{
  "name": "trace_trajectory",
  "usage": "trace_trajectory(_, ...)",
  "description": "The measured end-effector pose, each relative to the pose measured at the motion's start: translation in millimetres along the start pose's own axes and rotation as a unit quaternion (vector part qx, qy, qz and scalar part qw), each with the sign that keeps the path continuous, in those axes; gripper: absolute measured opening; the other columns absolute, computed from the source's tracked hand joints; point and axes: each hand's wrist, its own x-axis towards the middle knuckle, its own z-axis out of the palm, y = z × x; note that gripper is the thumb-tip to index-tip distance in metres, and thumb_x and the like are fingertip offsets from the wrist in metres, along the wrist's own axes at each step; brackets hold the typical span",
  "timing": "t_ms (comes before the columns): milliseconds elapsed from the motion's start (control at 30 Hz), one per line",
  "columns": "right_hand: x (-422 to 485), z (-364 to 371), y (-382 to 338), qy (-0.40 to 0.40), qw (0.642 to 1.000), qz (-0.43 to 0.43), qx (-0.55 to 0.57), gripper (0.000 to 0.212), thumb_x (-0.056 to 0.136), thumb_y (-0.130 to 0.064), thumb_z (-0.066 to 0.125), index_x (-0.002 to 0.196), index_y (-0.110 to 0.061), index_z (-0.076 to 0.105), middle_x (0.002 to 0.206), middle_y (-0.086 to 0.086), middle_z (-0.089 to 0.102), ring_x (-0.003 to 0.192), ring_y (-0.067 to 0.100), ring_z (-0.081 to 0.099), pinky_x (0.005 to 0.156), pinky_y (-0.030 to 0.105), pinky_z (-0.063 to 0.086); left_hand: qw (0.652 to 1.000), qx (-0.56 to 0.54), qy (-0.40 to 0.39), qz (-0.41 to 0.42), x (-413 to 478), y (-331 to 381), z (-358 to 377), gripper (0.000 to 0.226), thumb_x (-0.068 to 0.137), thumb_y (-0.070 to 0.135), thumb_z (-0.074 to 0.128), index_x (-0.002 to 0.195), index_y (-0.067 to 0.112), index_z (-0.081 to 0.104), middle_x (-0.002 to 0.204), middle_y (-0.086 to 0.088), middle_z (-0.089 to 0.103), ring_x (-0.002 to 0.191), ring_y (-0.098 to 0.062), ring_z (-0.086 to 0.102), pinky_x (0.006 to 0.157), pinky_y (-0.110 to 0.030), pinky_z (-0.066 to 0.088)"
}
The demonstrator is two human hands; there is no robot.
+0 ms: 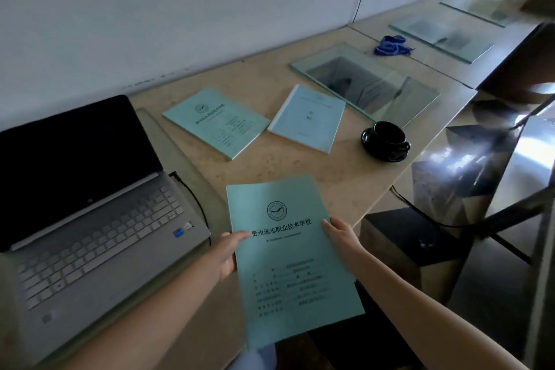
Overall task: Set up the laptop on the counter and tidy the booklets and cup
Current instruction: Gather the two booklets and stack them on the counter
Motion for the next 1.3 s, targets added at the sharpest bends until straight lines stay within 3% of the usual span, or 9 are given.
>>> trace_trajectory(133,56,-9,-15,-0.004,1.0,0.017,-0.024,0.025,0.096,-0.025,0.049,0.096,-0.003,0.061,0.09,0.018,0.068,0.076,0.029,0.064,0.074,0.045,0.054,0.999,-0.018,-0.023,-0.021,40,23,20,0.033,0.094,0.011,0.048,0.124,-0.003,0.053,0.107,-0.02,0.064,0.092,-0.031,0.061,0.081,-0.037,0.049)
trace_trajectory(333,124,-18,-45,-0.023,0.995,0.013,-0.093,0.019,0.096,-0.022,0.049,0.09,-0.012,0.064,0.079,0.006,0.072,0.063,0.021,0.068,0.061,0.035,0.056,0.997,0.048,0.006,-0.062,80,50,33,0.031,0.094,0.018,0.049,0.123,0.007,0.048,0.12,-0.014,0.06,0.112,-0.033,0.056,0.083,-0.036,0.044)
trace_trajectory(467,157,-16,-60,-0.044,0.991,0.005,-0.124,0.021,0.094,-0.021,0.05,0.081,-0.013,0.063,0.082,0.01,0.071,0.067,0.025,0.066,0.066,0.036,0.054,0.993,0.096,0.018,-0.071,98,68,30,0.01,0.093,0.011,0.049,0.101,0.008,0.055,0.096,-0.008,0.068,0.081,-0.023,0.065,0.059,-0.031,0.054)
trace_trajectory(600,186,-12,-74,-0.078,0.981,-0.002,-0.177,0.024,0.093,-0.02,0.05,0.085,-0.006,0.067,0.085,0.012,0.072,0.073,0.024,0.066,0.072,0.039,0.054,0.986,0.142,0.063,-0.064,108,81,28,0.004,0.09,0.009,0.054,0.093,0.011,0.055,0.09,-0.005,0.07,0.077,-0.018,0.067,0.05,-0.028,0.054)
trace_trajectory(800,234,-15,-104,-0.195,0.958,-0.004,-0.21,0.024,0.094,-0.015,0.05,0.084,-0.007,0.07,0.082,0.011,0.072,0.069,0.024,0.065,0.063,0.039,0.053,0.964,0.228,0.091,-0.099,117,102,25,0.017,0.091,0.013,0.056,0.106,0.005,0.055,0.093,-0.007,0.064,0.07,-0.019,0.065,0.052,-0.029,0.058)
trace_trajectory(900,263,-18,-124,-0.278,0.935,-0.001,-0.221,0.025,0.097,-0.008,0.047,0.089,0.0,0.069,0.08,0.013,0.071,0.066,0.023,0.066,0.058,0.032,0.053,0.94,0.303,0.099,-0.118,121,113,27,0.032,0.09,0.021,0.059,0.116,0.002,0.053,0.113,-0.015,0.061,0.068,-0.018,0.066,0.045,-0.021,0.053)
trace_trajectory(1067,303,-15,-168,-0.297,0.935,0.008,-0.193,0.015,0.096,-0.005,0.047,0.098,-0.003,0.061,0.076,0.009,0.064,0.063,0.015,0.065,0.053,0.027,0.057,0.921,0.331,0.114,-0.171,125,120,25,0.047,0.091,0.029,0.057,0.122,-0.006,0.05,0.119,-0.023,0.063,0.082,-0.023,0.068,0.057,-0.019,0.054)
trace_trajectory(1233,323,3,-208,-0.342,0.917,0.007,-0.207,0.013,0.095,-0.009,0.048,0.096,-0.01,0.062,0.079,0.009,0.065,0.071,0.017,0.063,0.081,0.039,0.055,0.93,0.281,0.159,-0.174,125,117,24,0.034,0.087,0.039,0.059,0.084,0.005,0.054,0.083,-0.011,0.064,0.054,-0.011,0.056,0.05,-0.017,0.045)
trace_trajectory(1300,328,15,-218,-0.348,0.914,-0.003,-0.208,0.012,0.095,-0.01,0.05,0.098,-0.008,0.061,0.082,0.008,0.064,0.075,0.019,0.063,0.084,0.041,0.054,0.932,0.272,0.192,-0.143,124,121,21,0.031,0.087,0.034,0.061,0.084,0.004,0.057,0.075,-0.008,0.064,0.05,-0.011,0.057,0.046,-0.017,0.046)
